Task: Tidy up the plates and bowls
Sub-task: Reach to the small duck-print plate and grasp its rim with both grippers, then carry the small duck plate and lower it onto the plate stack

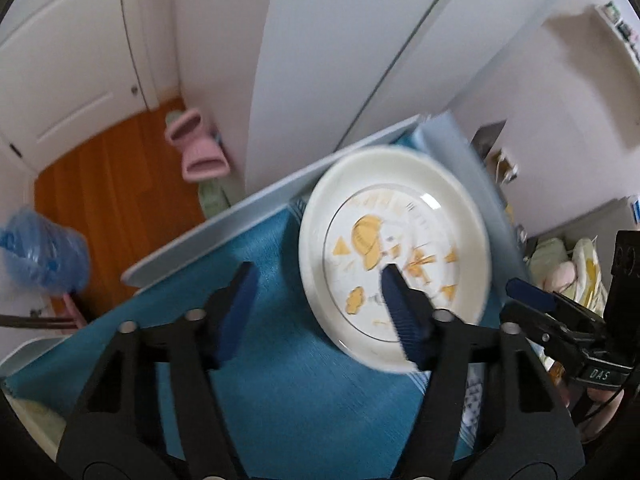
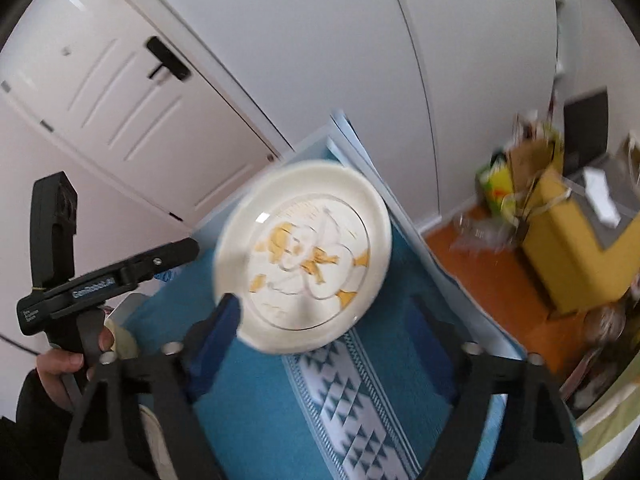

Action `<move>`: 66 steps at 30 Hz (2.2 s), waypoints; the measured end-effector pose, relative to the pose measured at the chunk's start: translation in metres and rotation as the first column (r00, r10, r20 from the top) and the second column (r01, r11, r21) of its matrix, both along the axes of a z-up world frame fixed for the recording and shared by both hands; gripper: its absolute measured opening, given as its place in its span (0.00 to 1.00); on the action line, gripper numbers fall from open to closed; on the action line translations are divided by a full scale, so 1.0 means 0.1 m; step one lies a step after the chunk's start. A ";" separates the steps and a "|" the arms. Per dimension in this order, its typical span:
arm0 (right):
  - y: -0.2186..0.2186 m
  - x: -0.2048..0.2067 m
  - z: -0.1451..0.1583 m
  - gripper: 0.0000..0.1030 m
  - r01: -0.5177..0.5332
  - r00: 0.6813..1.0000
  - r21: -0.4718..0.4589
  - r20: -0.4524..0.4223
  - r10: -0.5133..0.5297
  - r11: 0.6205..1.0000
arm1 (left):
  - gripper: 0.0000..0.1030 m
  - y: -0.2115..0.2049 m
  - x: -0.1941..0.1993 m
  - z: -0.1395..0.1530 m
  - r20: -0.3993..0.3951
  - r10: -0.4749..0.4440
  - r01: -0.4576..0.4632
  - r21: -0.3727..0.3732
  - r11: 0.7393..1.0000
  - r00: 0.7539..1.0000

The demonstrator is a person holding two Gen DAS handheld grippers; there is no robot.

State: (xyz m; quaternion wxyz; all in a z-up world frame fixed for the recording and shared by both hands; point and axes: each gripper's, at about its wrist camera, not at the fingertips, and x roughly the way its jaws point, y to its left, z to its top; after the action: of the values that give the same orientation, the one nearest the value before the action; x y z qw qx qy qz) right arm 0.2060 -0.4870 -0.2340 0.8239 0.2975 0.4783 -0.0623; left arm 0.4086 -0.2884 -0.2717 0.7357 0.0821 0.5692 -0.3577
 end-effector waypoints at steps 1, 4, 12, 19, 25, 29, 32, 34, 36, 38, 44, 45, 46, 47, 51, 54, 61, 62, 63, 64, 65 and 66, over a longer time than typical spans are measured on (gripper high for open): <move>-0.02 0.01 -0.08 0.64 0.010 1.000 0.016 -0.007 -0.010 1.000 | 0.47 -0.02 0.01 -0.05 -0.004 -0.005 0.005 0.012 1.000 1.000; -0.08 0.05 -0.24 0.53 0.038 0.999 0.045 -0.015 -0.038 0.998 | 0.40 -0.07 0.00 -0.19 -0.012 -0.013 0.013 0.026 1.000 1.000; -0.20 0.15 -0.39 0.19 0.097 0.995 0.037 -0.023 -0.096 0.995 | 0.15 -0.20 0.02 -0.26 -0.014 -0.030 0.031 0.044 0.999 0.999; -0.17 0.19 -0.37 0.13 0.084 0.996 0.010 -0.027 -0.084 0.996 | 0.15 -0.23 -0.01 -0.23 0.025 -0.027 0.026 0.065 0.998 0.999; -0.17 0.13 -0.23 0.13 0.068 0.998 -0.011 0.012 -0.068 0.998 | 0.15 -0.14 -0.14 -0.05 0.044 -0.013 0.011 0.040 0.999 0.999; -0.11 0.08 -0.09 0.13 0.053 0.998 -0.033 0.039 -0.052 0.998 | 0.15 -0.03 -0.25 0.18 0.081 0.002 -0.003 0.015 1.000 0.997; -0.01 0.00 0.12 0.13 0.026 0.997 -0.058 0.074 -0.022 0.998 | 0.15 0.12 -0.37 0.43 0.116 0.027 -0.025 -0.019 1.000 0.993; 0.08 -0.05 0.28 0.13 0.008 0.995 -0.072 0.103 -0.001 0.997 | 0.15 0.27 -0.49 0.63 0.143 0.049 -0.043 -0.041 0.998 0.989; 0.19 -0.13 0.48 0.13 -0.012 0.991 -0.090 0.135 0.024 0.996 | 0.15 0.44 -0.62 0.82 0.160 0.081 -0.070 -0.069 0.995 0.984; 0.31 -0.20 0.66 0.13 -0.031 0.986 -0.110 0.158 0.049 0.993 | 0.15 0.63 -0.77 1.01 0.175 0.110 -0.095 -0.093 0.991 0.978; 0.72 -0.49 1.03 0.13 -0.111 0.970 -0.126 0.203 0.135 0.986 | 0.15 1.21 -1.26 1.43 0.219 0.197 -0.167 -0.149 0.975 0.956; 0.78 -0.54 1.07 0.13 -0.130 0.966 -0.127 0.208 0.154 0.983 | 0.15 1.31 -1.35 1.48 0.225 0.211 -0.179 -0.153 0.972 0.951; 0.84 -0.58 1.09 0.13 -0.148 0.962 -0.128 0.212 0.173 0.981 | 0.15 1.42 -1.44 1.53 0.231 0.227 -0.194 -0.156 0.968 0.946; 0.92 -0.62 1.12 0.13 -0.169 0.957 -0.129 0.216 0.194 0.977 | 0.15 1.50 -1.51 1.56 0.236 0.241 -0.208 -0.157 0.965 0.941; 1.17 -0.76 1.14 0.13 -0.265 0.932 -0.127 0.220 0.288 0.956 | 0.15 1.86 -1.86 1.61 0.246 0.324 -0.293 -0.154 0.944 0.913; 1.35 -0.83 1.10 0.13 -0.346 0.906 -0.127 0.213 0.366 0.930 | 0.15 2.14 -2.13 1.56 0.230 0.393 -0.368 -0.146 0.918 0.890; 1.76 -0.93 0.73 0.13 -0.510 0.839 -0.129 0.146 0.525 0.851 | 0.15 2.66 -2.62 1.03 0.148 0.538 -0.529 -0.094 0.843 0.830; 1.83 -0.93 0.65 0.13 -0.534 0.826 -0.130 0.130 0.549 0.835 | 0.15 2.72 -2.65 0.95 0.137 0.551 -0.544 -0.090 0.834 0.823; 1.88 -0.95 0.58 0.13 -0.551 0.816 -0.131 0.119 0.565 0.824 | 0.15 2.79 -2.70 0.84 0.122 0.573 -0.567 -0.083 0.820 0.811; 1.94 -0.94 0.51 0.13 -0.568 0.807 -0.132 0.108 0.581 0.813 | 0.15 2.83 -2.73 0.74 0.107 0.590 -0.585 -0.074 0.807 0.800; 2.00 -0.93 0.43 0.13 -0.582 0.798 -0.134 0.096 0.595 0.802 | 0.15 2.87 -2.75 0.66 0.097 0.603 -0.600 -0.066 0.797 0.792; 2.04 -0.93 0.37 0.13 -0.593 0.791 -0.136 0.087 0.606 0.794 | 0.15 2.88 -2.79 0.59 0.090 0.613 -0.611 -0.059 0.790 0.785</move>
State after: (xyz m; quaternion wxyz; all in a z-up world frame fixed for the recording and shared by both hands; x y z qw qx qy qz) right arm 0.1132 -0.2829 -0.1970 0.8437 0.0916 0.4910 0.1970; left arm 0.1298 -0.0003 -0.2130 0.8417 -0.0979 0.5209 -0.1028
